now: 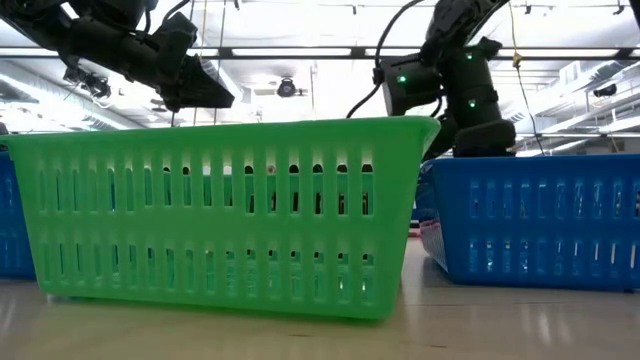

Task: Sort crayons
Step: Put the white crayon into the right blue bin

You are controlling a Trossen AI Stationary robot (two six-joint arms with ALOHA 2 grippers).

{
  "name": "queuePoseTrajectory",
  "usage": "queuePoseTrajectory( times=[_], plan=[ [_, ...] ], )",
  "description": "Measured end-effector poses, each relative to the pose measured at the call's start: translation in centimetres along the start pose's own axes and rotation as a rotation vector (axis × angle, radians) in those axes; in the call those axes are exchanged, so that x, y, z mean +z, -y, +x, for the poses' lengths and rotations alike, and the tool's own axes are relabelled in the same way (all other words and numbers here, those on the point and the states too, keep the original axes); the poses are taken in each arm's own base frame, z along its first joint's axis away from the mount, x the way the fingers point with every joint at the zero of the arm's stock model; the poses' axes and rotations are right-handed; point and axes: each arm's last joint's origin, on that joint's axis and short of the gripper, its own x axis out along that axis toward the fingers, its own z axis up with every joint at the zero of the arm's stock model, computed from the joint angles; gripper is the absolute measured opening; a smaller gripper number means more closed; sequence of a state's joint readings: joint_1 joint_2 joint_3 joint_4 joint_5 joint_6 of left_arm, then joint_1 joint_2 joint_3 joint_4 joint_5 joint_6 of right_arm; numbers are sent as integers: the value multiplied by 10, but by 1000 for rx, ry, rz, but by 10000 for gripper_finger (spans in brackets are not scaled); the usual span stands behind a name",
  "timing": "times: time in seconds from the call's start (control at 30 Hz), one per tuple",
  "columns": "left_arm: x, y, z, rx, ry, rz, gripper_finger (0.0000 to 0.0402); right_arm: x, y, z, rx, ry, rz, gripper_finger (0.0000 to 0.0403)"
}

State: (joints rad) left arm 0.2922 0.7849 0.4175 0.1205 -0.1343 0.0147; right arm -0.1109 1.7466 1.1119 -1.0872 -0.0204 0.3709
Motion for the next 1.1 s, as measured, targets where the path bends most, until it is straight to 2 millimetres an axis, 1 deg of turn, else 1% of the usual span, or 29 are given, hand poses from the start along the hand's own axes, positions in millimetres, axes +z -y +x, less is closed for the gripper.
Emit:
queuePoseTrajectory(
  times=[0.1, 0.23, 0.37, 0.5, 0.87, 1.0, 1.1],
  plan=[
    [0, 0, 0, 0, -3, 0, 141, -3, 1, 7, -6, -15, 8, 88],
    [-1, 0, 0, 0, -11, 1, 141, -12, 4, 23, -4, -67, 33, 88],
    [-1, 0, 0, 0, -11, 1, 141, -15, 4, 32, 10, -69, 54, 88],
    [-1, 0, 0, 0, -11, 1, 141, -18, 5, 33, -1, -91, 67, 88],
    [-1, 0, 0, -1, -12, 1, 141, -11, 2, 34, 33, -21, 40, 88],
    [-1, 0, 0, 0, -13, 1, 141, -12, 3, 39, 31, 18, 46, 86],
    [-1, 0, 0, 0, -13, 1, 141, -15, 4, 45, 30, 17, 71, 80]
  ],
)
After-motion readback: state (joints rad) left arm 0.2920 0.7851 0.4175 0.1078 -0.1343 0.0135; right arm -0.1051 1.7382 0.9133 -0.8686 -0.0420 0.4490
